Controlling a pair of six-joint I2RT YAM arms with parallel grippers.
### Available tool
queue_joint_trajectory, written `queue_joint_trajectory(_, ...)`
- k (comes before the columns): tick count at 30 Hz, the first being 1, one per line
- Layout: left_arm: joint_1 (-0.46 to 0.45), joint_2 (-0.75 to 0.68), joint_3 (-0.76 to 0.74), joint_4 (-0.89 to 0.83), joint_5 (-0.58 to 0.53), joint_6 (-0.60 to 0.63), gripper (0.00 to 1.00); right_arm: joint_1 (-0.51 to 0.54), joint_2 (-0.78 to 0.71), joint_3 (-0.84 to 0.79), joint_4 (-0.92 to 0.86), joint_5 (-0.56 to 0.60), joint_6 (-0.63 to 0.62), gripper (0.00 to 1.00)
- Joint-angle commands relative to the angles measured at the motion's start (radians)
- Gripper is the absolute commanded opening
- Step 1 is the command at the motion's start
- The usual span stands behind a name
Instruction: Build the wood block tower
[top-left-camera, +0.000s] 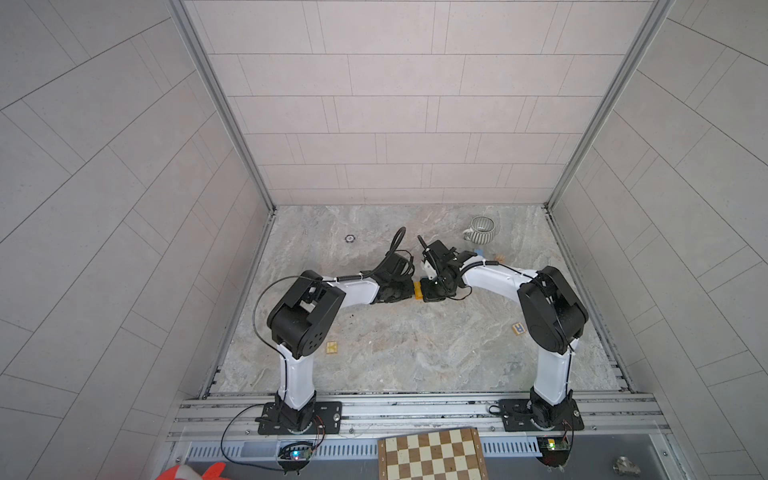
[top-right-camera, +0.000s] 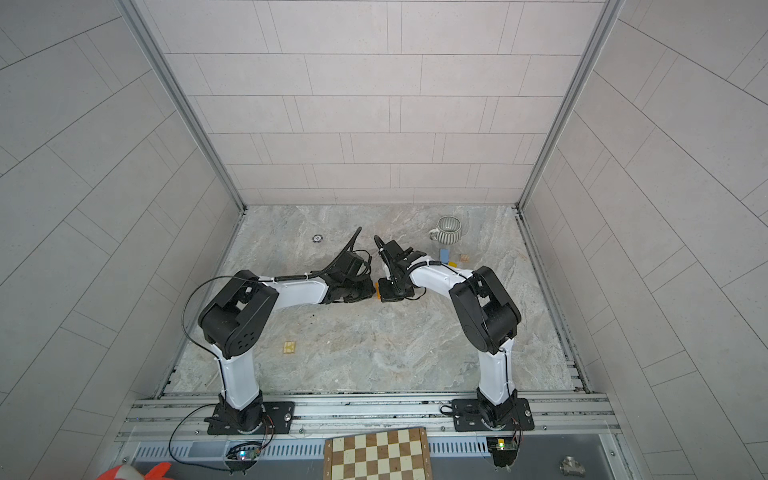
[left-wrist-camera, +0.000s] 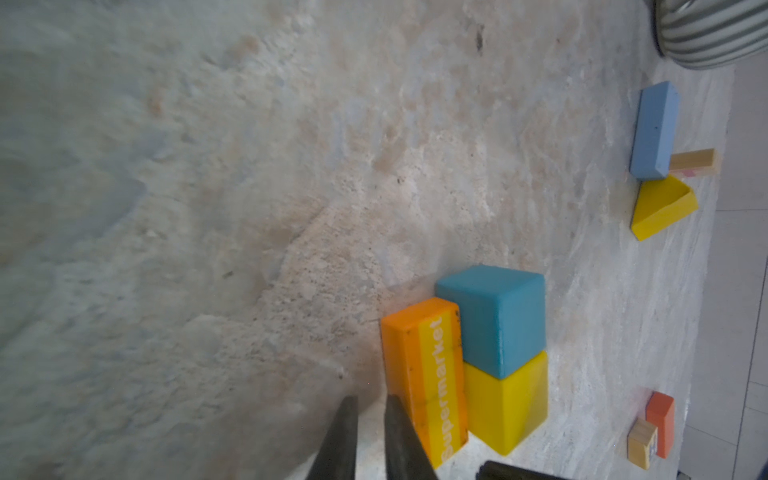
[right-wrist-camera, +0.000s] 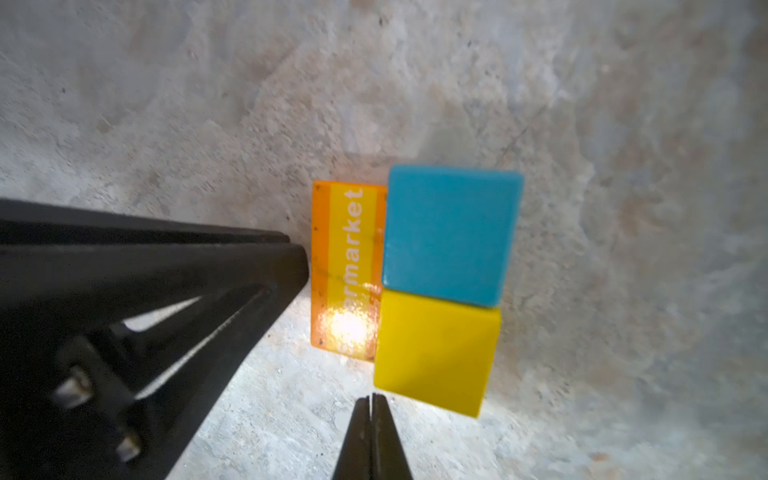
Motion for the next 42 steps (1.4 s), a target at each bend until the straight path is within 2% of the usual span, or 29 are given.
queue_joint_trajectory(1, -0.006, -0.037, -0.007, -0.085, -0.026, 0.016, 0.31, -0.002, -0.090, -0.031, -0.047, 0.004, -0.014, 0.00)
queue_joint_trajectory(8, -0.006, -0.171, -0.037, -0.157, -0.096, 0.045, 0.70, -0.024, -0.224, -0.092, -0.087, 0.039, -0.026, 0.15)
queue_joint_trajectory(12, -0.006, -0.259, -0.047, -0.223, -0.134, 0.062, 0.83, -0.050, -0.301, -0.124, -0.108, 0.059, -0.031, 0.25)
queue_joint_trajectory(17, -0.006, -0.378, -0.061, -0.325, -0.182, 0.086, 0.87, -0.133, -0.391, -0.128, -0.161, 0.076, -0.062, 0.44)
queue_joint_trajectory(23, -0.005, -0.516, -0.101, -0.387, -0.232, 0.110, 0.92, -0.269, -0.425, -0.117, -0.138, 0.153, -0.113, 0.59)
queue_joint_trajectory(31, 0.000, -0.646, -0.148, -0.424, -0.265, 0.128, 0.95, -0.379, -0.320, -0.097, 0.032, 0.242, -0.124, 0.61)
queue_joint_trajectory(38, -0.003, -0.710, -0.232, -0.408, -0.285, 0.113, 0.95, -0.389, -0.136, 0.029, 0.080, 0.377, -0.168, 0.61)
queue_joint_trajectory(40, -0.003, -0.723, -0.258, -0.382, -0.288, 0.108, 0.95, -0.390, -0.077, 0.078, 0.073, 0.402, -0.170, 0.58)
queue_joint_trajectory(42, -0.002, -0.729, -0.267, -0.375, -0.286, 0.109, 0.95, -0.393, -0.021, 0.125, 0.065, 0.398, -0.181, 0.50)
